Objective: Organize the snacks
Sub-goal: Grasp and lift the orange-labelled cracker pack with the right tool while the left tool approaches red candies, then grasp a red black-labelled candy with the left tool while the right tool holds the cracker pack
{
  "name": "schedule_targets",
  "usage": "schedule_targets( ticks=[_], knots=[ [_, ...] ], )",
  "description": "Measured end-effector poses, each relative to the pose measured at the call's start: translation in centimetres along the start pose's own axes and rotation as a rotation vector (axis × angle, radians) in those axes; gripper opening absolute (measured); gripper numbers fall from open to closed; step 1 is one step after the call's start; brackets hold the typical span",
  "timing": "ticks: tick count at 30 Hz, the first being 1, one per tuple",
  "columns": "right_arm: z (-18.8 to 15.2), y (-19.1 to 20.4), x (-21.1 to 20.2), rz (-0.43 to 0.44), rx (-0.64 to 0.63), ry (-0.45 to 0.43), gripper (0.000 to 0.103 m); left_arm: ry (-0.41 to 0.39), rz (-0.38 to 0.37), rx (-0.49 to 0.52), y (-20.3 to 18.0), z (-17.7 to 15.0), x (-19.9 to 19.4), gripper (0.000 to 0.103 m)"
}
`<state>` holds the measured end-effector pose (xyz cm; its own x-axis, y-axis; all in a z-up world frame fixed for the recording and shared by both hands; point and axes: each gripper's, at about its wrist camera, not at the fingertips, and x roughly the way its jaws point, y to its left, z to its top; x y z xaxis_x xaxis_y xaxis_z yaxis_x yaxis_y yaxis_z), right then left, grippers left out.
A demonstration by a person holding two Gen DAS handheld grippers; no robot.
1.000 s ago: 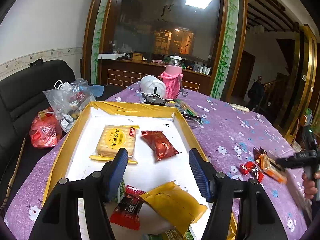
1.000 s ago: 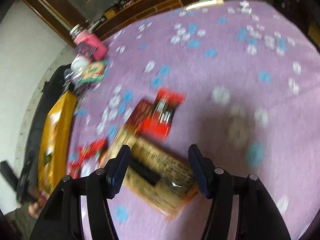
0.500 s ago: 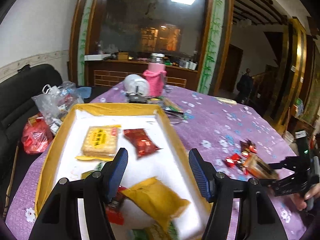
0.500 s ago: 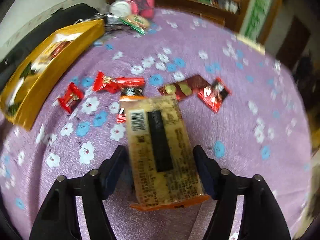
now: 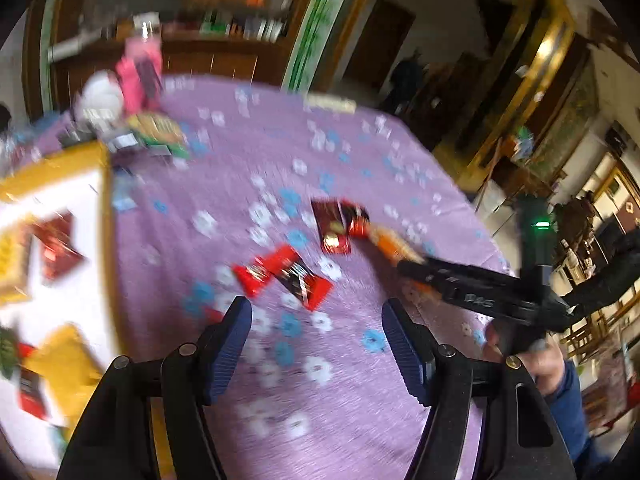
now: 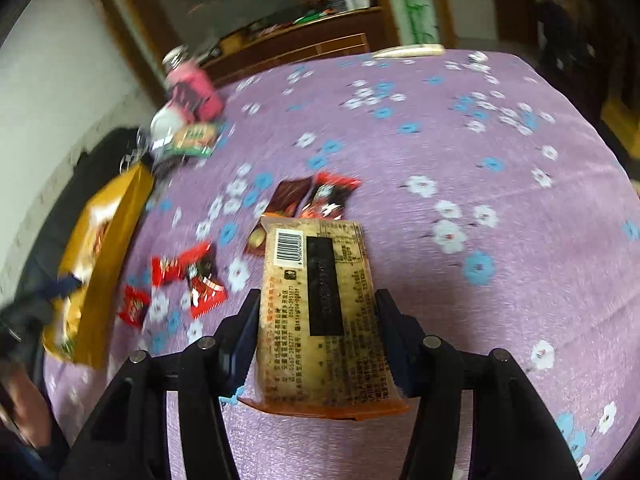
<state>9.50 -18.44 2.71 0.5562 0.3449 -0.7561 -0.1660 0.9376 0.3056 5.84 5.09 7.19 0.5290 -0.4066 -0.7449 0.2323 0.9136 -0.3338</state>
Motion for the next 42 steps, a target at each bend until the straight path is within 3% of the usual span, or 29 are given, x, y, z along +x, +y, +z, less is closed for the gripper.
schedule_targets(
  ticks=[2,6,12,13,15,17,21,26,36,42],
  knots=[
    [0.2,-0.4,-0.3,0.008,0.02,-0.01,0.054,0.052,0.028,-0.042,-0.5,0.5,2.5,0.052],
    [0.4,-0.3,-0.9,0.036,0.024,-0.031,0.054,0.108,0.091,-0.106,-0.9,0.8,5.9,0.048],
    [0.0,0.8,-2.1,0.049,-0.012,-0.065,0.054,0.086,0.206,-0.084,-1.6,2.1,8.3,0.048],
    [0.0,0.9,-2.2,0.046,-0.018,-0.068,0.054,0.099,0.199,-0.082,-1.6,2.1,8.8,0.048],
    [0.0,1.1,-2.2,0.037,-0.025,-0.069,0.054,0.135,0.202,-0.068,-1.6,1.6,10.1,0.036],
    [-0.1,1.1,-2.0,0.034,-0.025,-0.063,0.054,0.11,0.222,-0.016,-2.0,1.0,10.0,0.032],
    [-0.2,1.2,-1.5,0.017,-0.033,-0.042,0.054,0.093,0.208,0.065,-2.6,-0.2,8.5,0.031],
    [-0.9,2.0,-0.1,-0.044,-0.082,-0.001,0.054,0.048,0.151,0.061,-1.6,-1.1,7.2,0.029],
    [-2.4,4.1,2.6,-0.231,-0.256,0.039,0.054,0.002,0.169,0.103,-2.0,-1.9,7.7,0.03],
    [-2.7,3.9,2.8,-0.221,-0.254,0.014,0.059,-0.012,0.187,0.115,-2.3,-2.1,8.0,0.03]
  ],
)
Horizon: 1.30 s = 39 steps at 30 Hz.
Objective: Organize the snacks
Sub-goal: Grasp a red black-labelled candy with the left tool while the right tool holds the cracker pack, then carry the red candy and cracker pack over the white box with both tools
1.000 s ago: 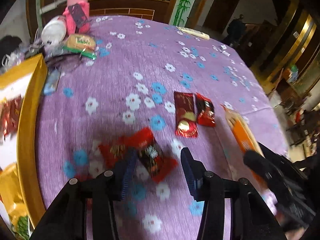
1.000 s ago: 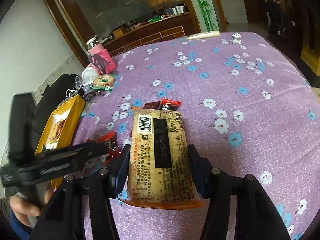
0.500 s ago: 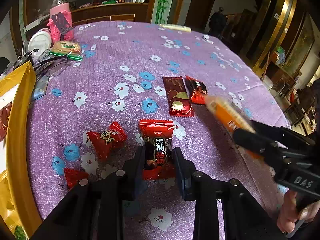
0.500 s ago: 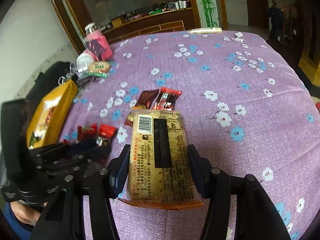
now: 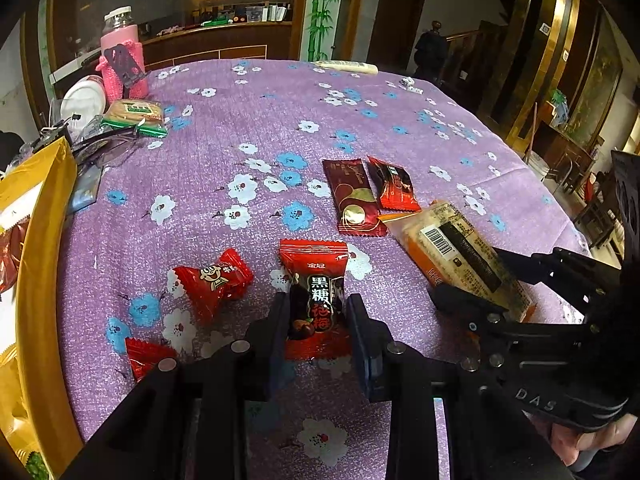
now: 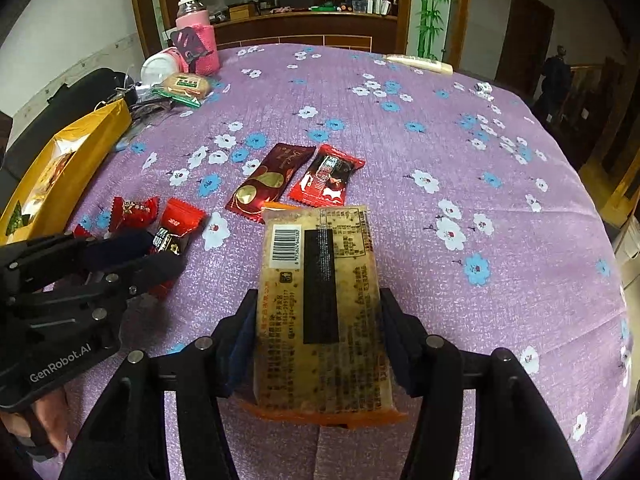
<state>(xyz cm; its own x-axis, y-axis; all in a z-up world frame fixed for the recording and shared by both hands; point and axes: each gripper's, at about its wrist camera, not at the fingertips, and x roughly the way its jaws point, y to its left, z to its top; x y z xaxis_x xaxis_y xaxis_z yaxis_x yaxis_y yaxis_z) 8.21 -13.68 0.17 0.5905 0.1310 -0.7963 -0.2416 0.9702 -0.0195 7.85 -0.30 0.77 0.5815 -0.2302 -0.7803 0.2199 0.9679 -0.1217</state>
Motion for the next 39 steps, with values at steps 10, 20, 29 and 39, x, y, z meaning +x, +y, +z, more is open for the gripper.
schedule_targets(
  ticks=[10,20,29,39],
  knots=[
    [0.1,0.0,-0.2,0.006,0.003,0.007,0.068,0.005,0.048,0.056,-0.9,0.1,0.4,0.031],
    [0.2,-0.4,-0.4,0.014,0.03,0.002,0.054,-0.045,0.102,0.13,-2.1,-0.3,-0.3,0.026],
    [0.6,-1.6,-1.9,0.041,0.09,-0.068,0.054,-0.09,0.113,0.135,-2.2,-0.2,-1.2,0.02],
    [0.8,-1.7,-2.1,0.054,0.102,-0.077,0.054,-0.076,0.105,0.13,-2.1,-0.2,-1.0,0.012]
  ],
)
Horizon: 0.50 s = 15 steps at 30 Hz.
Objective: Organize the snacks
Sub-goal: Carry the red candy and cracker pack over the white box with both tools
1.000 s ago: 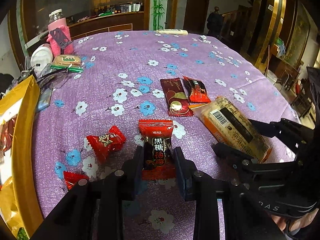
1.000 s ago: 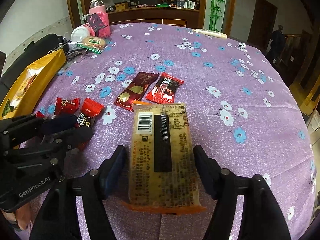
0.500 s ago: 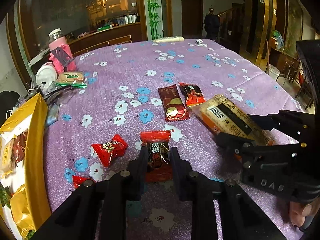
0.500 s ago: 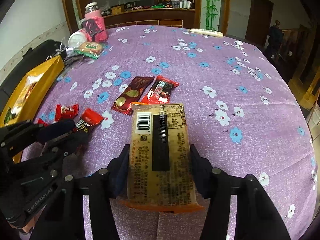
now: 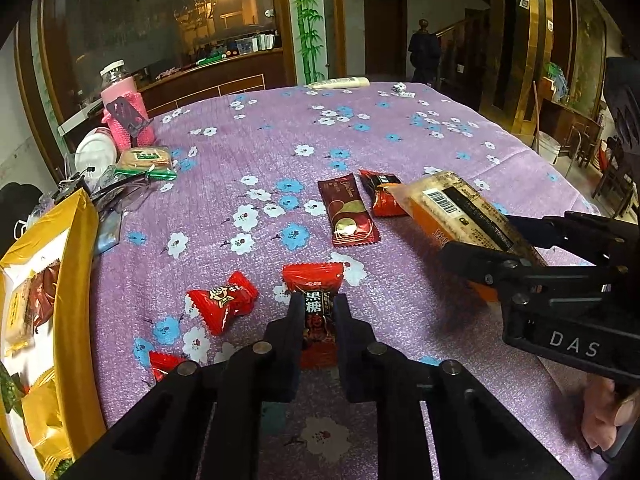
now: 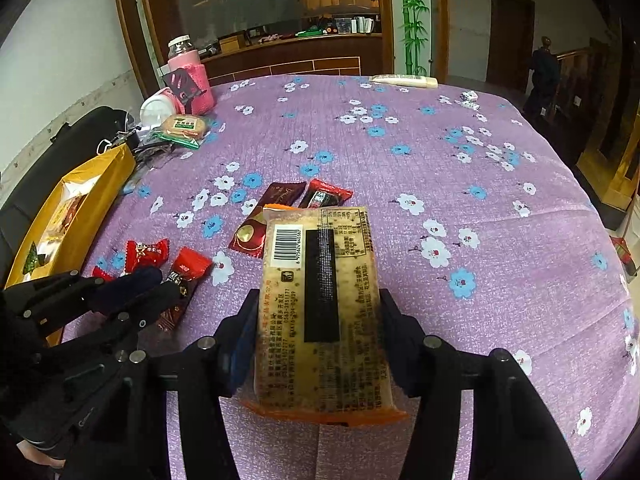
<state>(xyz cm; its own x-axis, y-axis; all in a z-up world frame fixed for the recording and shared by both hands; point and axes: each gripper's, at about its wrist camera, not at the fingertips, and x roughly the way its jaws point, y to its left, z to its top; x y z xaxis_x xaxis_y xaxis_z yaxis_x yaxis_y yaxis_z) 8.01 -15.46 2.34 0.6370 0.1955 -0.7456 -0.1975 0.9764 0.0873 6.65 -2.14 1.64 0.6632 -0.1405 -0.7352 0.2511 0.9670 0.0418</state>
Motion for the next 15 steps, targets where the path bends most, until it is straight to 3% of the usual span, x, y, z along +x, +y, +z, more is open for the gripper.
schedule_targets(
  ticks=[10,15],
  knots=[
    [0.1,-0.1,0.0,0.005,0.009,0.003,0.054,0.02,-0.018,-0.035,0.5,0.1,0.5,0.013],
    [0.1,-0.2,0.0,0.01,0.02,0.008,0.054,0.034,-0.044,-0.083,1.3,0.3,0.9,0.019]
  ],
)
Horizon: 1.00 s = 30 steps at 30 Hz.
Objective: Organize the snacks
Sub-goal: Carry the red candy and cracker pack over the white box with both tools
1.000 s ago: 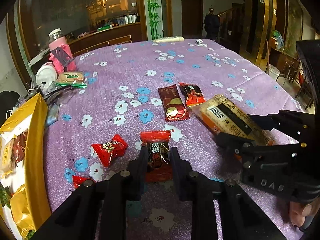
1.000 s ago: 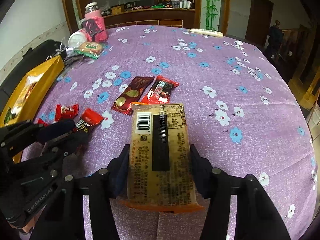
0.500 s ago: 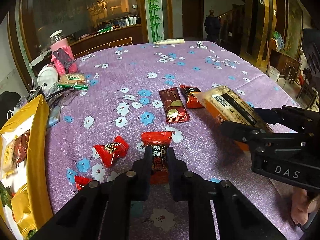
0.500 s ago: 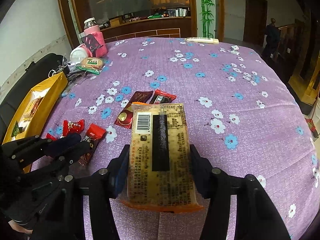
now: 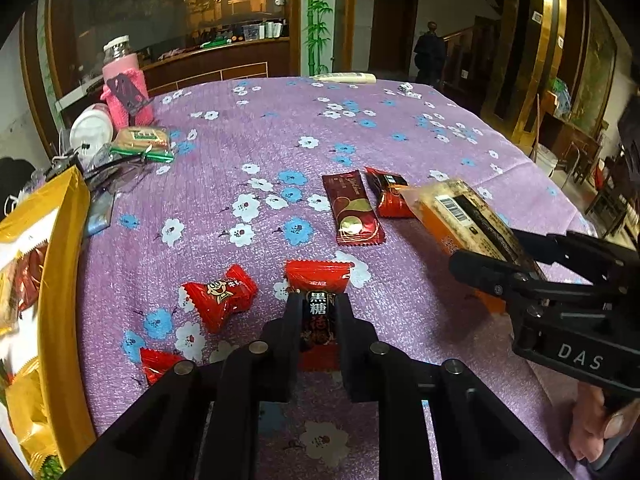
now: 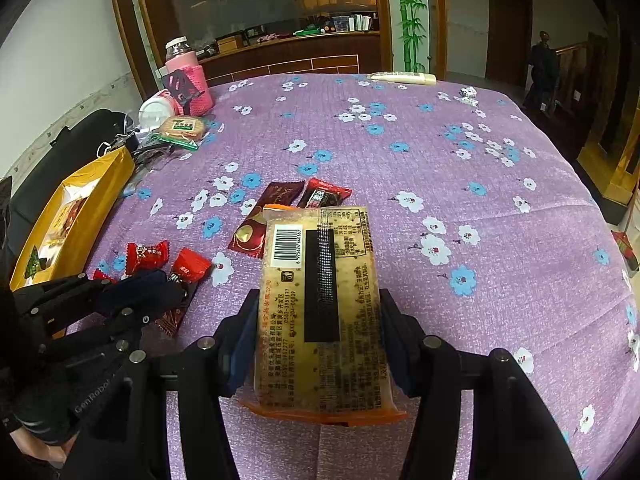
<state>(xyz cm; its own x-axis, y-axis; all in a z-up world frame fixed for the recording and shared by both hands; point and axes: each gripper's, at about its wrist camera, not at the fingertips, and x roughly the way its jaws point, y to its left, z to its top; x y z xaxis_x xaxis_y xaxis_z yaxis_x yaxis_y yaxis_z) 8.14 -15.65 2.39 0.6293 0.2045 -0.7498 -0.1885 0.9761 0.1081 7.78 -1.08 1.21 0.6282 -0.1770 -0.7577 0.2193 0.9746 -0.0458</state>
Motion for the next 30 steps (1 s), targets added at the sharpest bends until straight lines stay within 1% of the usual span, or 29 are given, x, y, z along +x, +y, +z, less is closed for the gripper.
schedule_targets(
  ticks=[1,2,7,9,11,14,20,30],
  knots=[
    [0.0,-0.1,0.0,0.003,0.001,-0.002,0.054,0.006,-0.002,-0.005,0.1,0.0,0.1,0.025],
    [0.1,0.0,-0.1,0.005,0.001,-0.005,0.054,0.018,-0.011,-0.01,0.1,0.1,0.4,0.026],
    [0.2,-0.1,-0.5,0.019,0.01,-0.018,0.054,0.028,-0.029,-0.027,0.1,0.5,1.0,0.026],
    [0.2,-0.1,-0.7,0.024,0.011,-0.021,0.054,0.026,-0.021,-0.012,-0.2,0.3,0.9,0.026],
    [0.2,-0.1,-0.8,0.027,0.012,-0.026,0.054,0.022,-0.009,0.007,-0.6,0.2,0.8,0.021],
    [0.2,-0.1,-1.0,0.026,0.012,-0.033,0.054,0.014,-0.012,0.019,-0.7,0.1,0.5,0.02],
    [0.4,0.1,-1.3,0.029,0.006,-0.043,0.054,-0.037,-0.026,0.004,-0.1,0.2,-0.8,0.02],
    [0.5,0.3,-1.9,0.039,-0.001,-0.066,0.054,-0.137,0.018,-0.024,0.9,1.0,-3.6,0.02]
  ],
)
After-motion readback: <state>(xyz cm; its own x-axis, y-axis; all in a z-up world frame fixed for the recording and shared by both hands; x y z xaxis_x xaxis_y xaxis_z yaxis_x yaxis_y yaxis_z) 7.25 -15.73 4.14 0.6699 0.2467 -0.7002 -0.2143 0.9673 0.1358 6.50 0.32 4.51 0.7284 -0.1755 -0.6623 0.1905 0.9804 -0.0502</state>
